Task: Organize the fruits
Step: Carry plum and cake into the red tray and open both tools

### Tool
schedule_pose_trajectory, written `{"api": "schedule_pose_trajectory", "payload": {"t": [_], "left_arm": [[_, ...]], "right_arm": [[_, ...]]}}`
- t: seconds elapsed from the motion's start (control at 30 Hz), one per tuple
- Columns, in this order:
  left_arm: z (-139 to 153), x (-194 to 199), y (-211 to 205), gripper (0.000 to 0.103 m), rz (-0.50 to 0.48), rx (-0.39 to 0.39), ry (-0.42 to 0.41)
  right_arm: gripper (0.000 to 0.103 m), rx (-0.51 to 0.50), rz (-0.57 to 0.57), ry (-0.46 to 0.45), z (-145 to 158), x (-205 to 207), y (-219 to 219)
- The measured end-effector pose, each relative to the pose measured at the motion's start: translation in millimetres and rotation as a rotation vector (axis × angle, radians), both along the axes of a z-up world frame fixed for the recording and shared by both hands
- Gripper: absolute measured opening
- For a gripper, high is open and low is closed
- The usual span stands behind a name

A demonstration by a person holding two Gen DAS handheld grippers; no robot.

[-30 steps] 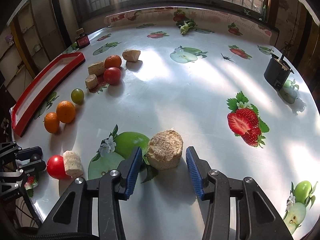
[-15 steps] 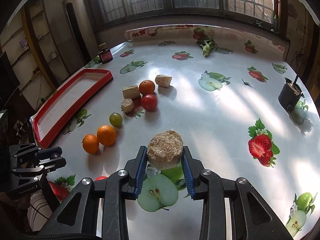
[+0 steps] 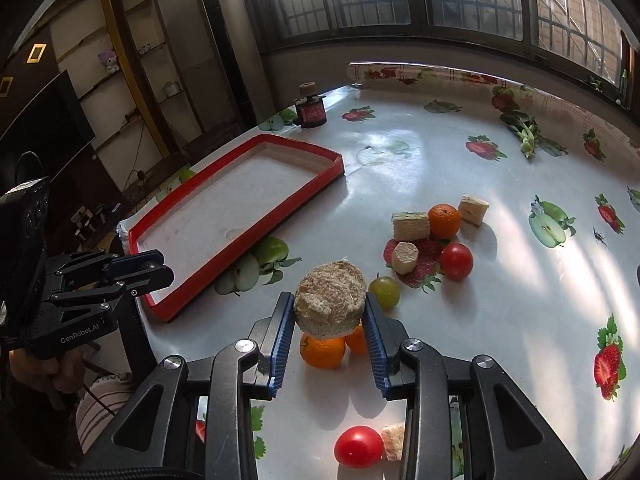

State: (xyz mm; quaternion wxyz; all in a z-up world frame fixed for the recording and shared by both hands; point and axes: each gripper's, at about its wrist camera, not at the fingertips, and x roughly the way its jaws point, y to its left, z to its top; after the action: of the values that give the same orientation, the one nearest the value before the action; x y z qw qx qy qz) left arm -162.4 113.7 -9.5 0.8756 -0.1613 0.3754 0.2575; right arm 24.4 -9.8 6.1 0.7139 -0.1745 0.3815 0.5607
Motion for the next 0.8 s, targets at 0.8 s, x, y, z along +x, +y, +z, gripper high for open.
{"api": "schedule_pose_trajectory", "payload": {"t": [0.8], "left_arm": [[-32,-23,101,0.024,0.185,-0.05,0.055]], "right_arm": [[0.034,-0.081,0.22,0.071,-37,-55,183]]}}
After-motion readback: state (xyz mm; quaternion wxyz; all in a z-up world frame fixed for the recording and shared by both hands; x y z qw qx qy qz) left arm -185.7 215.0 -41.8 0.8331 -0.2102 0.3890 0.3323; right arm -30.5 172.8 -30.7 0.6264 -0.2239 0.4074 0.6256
